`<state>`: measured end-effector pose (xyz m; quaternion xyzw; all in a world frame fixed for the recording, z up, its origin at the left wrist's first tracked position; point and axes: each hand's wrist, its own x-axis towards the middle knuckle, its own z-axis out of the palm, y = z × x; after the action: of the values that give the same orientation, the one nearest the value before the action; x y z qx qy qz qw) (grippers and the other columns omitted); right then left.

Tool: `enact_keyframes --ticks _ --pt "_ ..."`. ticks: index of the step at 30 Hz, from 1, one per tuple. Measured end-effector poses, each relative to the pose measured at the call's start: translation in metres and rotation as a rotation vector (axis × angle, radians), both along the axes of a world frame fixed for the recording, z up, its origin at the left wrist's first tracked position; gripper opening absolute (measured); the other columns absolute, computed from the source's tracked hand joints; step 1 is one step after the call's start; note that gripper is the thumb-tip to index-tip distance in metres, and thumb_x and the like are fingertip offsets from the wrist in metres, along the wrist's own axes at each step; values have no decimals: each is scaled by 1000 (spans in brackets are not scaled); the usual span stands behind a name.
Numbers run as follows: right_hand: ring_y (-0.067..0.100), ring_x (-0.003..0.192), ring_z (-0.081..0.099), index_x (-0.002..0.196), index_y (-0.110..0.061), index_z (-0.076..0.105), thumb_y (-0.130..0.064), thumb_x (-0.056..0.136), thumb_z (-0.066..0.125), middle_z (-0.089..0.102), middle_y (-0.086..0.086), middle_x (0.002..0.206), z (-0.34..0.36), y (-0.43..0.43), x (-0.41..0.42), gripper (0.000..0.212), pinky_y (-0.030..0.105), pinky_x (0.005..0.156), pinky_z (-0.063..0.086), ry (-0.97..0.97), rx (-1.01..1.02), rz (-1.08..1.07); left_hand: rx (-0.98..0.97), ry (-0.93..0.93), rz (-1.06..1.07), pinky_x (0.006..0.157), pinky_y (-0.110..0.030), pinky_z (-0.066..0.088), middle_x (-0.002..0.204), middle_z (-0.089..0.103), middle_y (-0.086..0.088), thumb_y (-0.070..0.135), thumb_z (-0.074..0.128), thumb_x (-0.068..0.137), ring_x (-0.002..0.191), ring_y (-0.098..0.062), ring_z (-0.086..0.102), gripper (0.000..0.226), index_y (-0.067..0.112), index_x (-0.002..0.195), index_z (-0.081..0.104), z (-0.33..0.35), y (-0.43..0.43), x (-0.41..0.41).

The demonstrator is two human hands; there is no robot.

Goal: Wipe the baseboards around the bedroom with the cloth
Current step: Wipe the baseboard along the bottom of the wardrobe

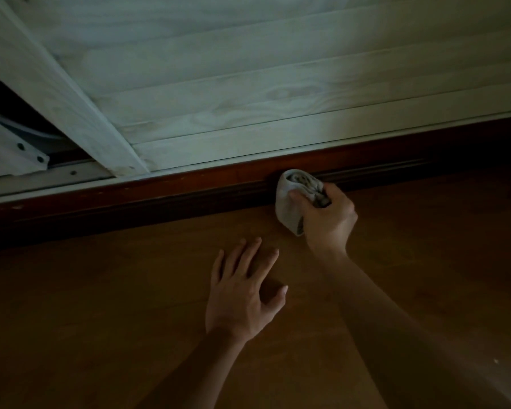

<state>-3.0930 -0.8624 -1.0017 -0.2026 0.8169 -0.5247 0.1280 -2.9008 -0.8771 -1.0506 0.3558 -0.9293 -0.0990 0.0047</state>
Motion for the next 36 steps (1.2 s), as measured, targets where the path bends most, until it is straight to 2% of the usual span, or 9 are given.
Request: enact_keyframes --ticks 7,10,14,20,23,28,30,33,36 --pt "6 88 62 106 -16 70 -40 83 80 67 -8 96 4 24 -41 34 7 66 43 33 32 -105 -10 -7 -2 123 -53 17 165 28 6 75 35 92 153 -20 21 66 46 152 36 -1 0 0" --pt "7 88 60 104 -15 69 -39 83 80 64 -8 96 6 33 -57 34 3 63 39 51 44 -155 -16 -11 -6 123 -53 18 165 28 6 75 33 92 153 -20 22 67 45 152 37 -1 -1 1" --pt "7 95 58 110 -11 67 -36 86 78 61 -8 101 5 43 -75 36 17 74 46 55 34 -235 -21 -20 -11 123 -54 18 165 27 5 76 31 93 153 -21 22 67 44 152 37 -2 -1 0" --pt "8 93 58 107 -7 63 -32 89 76 60 -6 101 2 49 -86 34 -3 60 36 56 18 -350 -24 -24 -14 123 -55 17 165 27 4 76 31 93 153 -22 21 68 44 153 36 -3 -1 0" --pt "6 81 58 96 -11 59 -29 90 74 60 -6 92 -2 39 -72 24 1 63 43 6 -29 -414 -22 -32 -13 122 -56 19 165 27 4 76 31 93 153 -22 22 68 44 153 36 -3 -1 0" --pt "-4 71 55 91 -13 58 -34 87 78 57 -12 82 -9 30 -51 29 0 55 41 -2 -31 -333 -22 -40 -4 122 -55 20 165 27 5 77 30 92 153 -22 22 69 45 152 35 -3 -1 -1" --pt "-1 72 56 91 -13 59 -34 86 79 60 -9 84 -9 35 -61 29 4 59 45 -1 -17 -372 -25 -34 -10 122 -55 20 165 27 5 77 28 92 153 -22 22 68 45 152 35 -3 -1 -1" --pt "-3 73 57 91 -14 60 -35 87 78 58 -15 82 -6 35 -64 28 14 66 51 -10 -42 -423 -23 -40 -13 123 -55 17 166 24 5 78 22 93 154 -21 19 70 46 154 32 -3 -2 0" --pt "-6 68 54 88 -11 58 -30 86 78 55 -15 78 -5 29 -46 28 6 56 44 13 -33 -293 -12 -23 -8 123 -55 18 166 26 5 77 28 92 153 -21 21 68 45 153 35 -2 -1 0"
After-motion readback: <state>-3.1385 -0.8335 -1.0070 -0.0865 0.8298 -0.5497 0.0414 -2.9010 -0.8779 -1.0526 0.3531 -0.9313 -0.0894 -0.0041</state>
